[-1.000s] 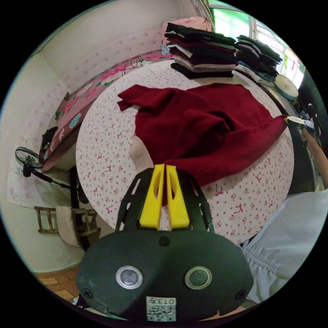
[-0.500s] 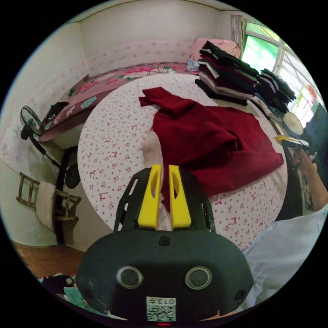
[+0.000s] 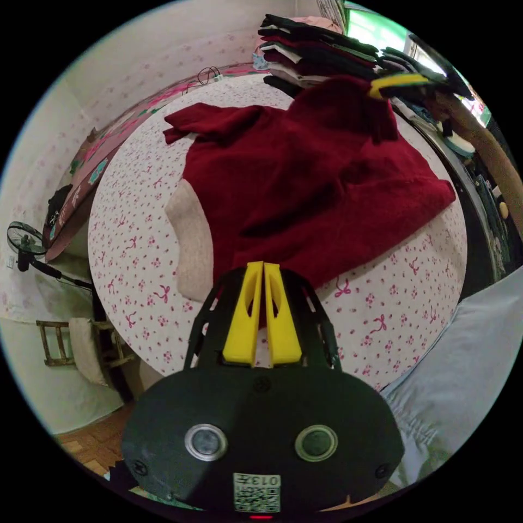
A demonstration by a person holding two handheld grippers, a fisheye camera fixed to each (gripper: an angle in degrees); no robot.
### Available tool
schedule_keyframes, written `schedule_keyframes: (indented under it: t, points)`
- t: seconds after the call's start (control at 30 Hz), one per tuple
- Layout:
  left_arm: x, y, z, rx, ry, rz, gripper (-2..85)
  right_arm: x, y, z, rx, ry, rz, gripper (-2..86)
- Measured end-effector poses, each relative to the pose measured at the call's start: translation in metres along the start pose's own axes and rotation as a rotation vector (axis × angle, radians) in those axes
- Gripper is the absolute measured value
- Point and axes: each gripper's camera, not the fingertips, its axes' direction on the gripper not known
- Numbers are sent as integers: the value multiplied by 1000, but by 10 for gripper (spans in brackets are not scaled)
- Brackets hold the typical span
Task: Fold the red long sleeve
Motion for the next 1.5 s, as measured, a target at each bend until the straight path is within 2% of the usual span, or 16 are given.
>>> schedule_keyframes:
  t: [0.07,0.17,0.23,0.33,0.47,0.6,0.67,0.83,0.93,1.03,1.1,1.2,1.3,1.37,1.47,1.5]
  points:
    - [-6,0,-2,27,0,-19,-1,16,-3,-9,54,119,36,43]
    - [-20,-3,-5,24,16,-88,3,50,2,19,-72,250,200,60]
    - [-26,-1,-7,27,-9,-108,8,74,17,35,-178,59,306,47]
    - [-42,9,-12,47,-41,-170,33,75,48,15,-113,-78,361,45]
    - [-68,23,-10,78,65,-242,74,59,103,-6,-116,-92,398,54]
    - [-67,13,-1,56,149,-172,80,41,178,-28,-157,-58,483,79]
    - [-62,3,7,11,169,-132,55,36,208,-33,-205,-38,524,87]
    - [-44,-15,6,-66,84,-22,16,36,262,-39,-271,-76,652,94]
    - [-45,-14,-12,-30,5,-6,9,39,269,-37,-251,-61,699,75]
    - [-62,-7,-18,14,73,-92,7,37,263,-23,-307,-115,682,38]
    - [-62,-3,-26,53,64,-93,6,30,251,-22,-341,-43,615,27]
    - [-56,4,-42,128,-1,-65,6,23,231,-36,-270,78,548,14]
    - [-64,9,-35,150,-3,-121,8,27,221,-40,-200,125,576,9]
    - [-68,8,-19,127,5,-134,10,32,219,-26,-224,118,600,7]
    - [-65,-1,16,-17,57,-89,18,35,221,10,-362,70,628,7]
    - [-62,0,19,-28,37,-68,24,34,221,9,-339,90,640,8]
